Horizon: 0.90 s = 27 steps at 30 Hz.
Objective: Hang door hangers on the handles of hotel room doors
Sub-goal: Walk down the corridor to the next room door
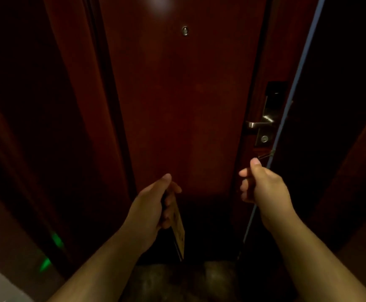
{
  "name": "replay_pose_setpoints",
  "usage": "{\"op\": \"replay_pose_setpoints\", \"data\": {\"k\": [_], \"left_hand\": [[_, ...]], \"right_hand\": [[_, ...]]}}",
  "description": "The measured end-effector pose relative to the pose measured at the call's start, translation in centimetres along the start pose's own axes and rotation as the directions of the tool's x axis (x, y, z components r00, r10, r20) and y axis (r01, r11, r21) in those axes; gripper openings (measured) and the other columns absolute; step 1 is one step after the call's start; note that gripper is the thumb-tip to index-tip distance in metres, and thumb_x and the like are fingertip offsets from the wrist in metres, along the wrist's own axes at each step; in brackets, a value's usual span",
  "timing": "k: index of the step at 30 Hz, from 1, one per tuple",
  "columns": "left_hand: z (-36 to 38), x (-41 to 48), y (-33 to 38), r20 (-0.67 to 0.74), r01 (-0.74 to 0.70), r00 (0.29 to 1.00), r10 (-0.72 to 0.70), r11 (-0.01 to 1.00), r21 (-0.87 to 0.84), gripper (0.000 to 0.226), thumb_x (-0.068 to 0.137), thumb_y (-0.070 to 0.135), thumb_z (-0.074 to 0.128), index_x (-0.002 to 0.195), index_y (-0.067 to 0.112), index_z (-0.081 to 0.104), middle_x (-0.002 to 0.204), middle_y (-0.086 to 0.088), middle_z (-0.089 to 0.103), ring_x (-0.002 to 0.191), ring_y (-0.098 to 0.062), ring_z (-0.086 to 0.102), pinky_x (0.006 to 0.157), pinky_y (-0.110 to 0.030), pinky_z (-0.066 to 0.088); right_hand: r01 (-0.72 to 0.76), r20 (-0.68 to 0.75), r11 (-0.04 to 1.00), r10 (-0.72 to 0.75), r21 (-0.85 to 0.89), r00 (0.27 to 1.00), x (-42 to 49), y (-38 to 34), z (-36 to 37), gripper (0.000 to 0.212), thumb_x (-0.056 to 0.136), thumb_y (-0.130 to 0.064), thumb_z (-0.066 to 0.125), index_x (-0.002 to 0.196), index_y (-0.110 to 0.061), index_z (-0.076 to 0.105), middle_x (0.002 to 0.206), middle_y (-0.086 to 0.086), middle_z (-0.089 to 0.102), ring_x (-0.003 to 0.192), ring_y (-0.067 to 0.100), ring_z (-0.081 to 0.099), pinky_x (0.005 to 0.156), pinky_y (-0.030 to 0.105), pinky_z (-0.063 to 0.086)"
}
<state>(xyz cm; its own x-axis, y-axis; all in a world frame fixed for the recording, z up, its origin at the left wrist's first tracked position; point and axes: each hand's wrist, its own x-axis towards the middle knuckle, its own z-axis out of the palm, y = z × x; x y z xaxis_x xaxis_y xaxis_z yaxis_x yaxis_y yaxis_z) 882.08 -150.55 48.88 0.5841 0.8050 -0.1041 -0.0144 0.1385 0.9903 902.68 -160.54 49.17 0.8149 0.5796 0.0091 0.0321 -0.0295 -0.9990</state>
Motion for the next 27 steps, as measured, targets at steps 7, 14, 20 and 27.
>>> {"op": "replay_pose_setpoints", "data": {"k": [7, 14, 20, 27], "left_hand": [[2.4, 14.3, 0.3, 0.15, 0.05, 0.988, -0.04, 0.997, -0.061, 0.046, 0.095, 0.053, 0.046, 0.086, 0.012, 0.064, 0.061, 0.004, 0.044, 0.05, -0.011, 0.036, 0.045, -0.025, 0.027], [6.2, 30.0, -0.2, 0.402, 0.164, 0.901, -0.159, 0.986, 0.023, 0.072, 0.073, 0.079, 0.043, 0.087, 0.016, 0.074, 0.064, 0.001, 0.051, 0.051, -0.012, 0.044, 0.046, -0.027, 0.036], [9.1, 38.4, -1.6, 0.614, 0.215, 0.754, -0.233, 0.971, 0.105, 0.102, 0.057, 0.093, 0.03, 0.114, 0.015, 0.064, 0.059, 0.004, 0.049, 0.046, -0.009, 0.04, 0.044, -0.022, 0.031], [11.8, 43.4, -3.0, 0.674, 0.221, 0.686, -0.273, 0.961, 0.165, 0.094, 0.059, 0.093, 0.021, 0.119, 0.036, 0.065, 0.07, 0.004, 0.047, 0.053, -0.007, 0.04, 0.046, -0.022, 0.032]], "right_hand": [[0.015, -0.108, 1.0, -0.014, 0.0, 0.994, 11.4, 0.3, 1.6, 0.048, 0.1, -0.047, 0.043, 0.09, -0.007, 0.067, 0.061, 0.004, 0.057, 0.056, 0.018, 0.054, 0.059, 0.031, 0.047], [-0.099, -0.282, 0.995, 0.097, 0.006, 0.954, 22.0, 1.0, 2.5, 0.05, 0.098, -0.05, 0.046, 0.093, -0.007, 0.07, 0.066, 0.005, 0.062, 0.062, 0.019, 0.061, 0.067, 0.036, 0.053], [-0.171, -0.342, 0.984, 0.144, -0.051, 0.929, 28.9, 1.3, 3.7, 0.052, 0.096, -0.059, 0.04, 0.103, -0.016, 0.067, 0.094, 0.008, 0.072, 0.083, 0.02, 0.069, 0.065, 0.031, 0.054], [-0.277, -0.433, 0.961, 0.253, 0.009, 0.865, 34.9, 1.9, 4.2, 0.054, 0.099, -0.056, 0.034, 0.108, -0.013, 0.065, 0.094, 0.011, 0.071, 0.087, 0.027, 0.069, 0.07, 0.038, 0.054]]}}
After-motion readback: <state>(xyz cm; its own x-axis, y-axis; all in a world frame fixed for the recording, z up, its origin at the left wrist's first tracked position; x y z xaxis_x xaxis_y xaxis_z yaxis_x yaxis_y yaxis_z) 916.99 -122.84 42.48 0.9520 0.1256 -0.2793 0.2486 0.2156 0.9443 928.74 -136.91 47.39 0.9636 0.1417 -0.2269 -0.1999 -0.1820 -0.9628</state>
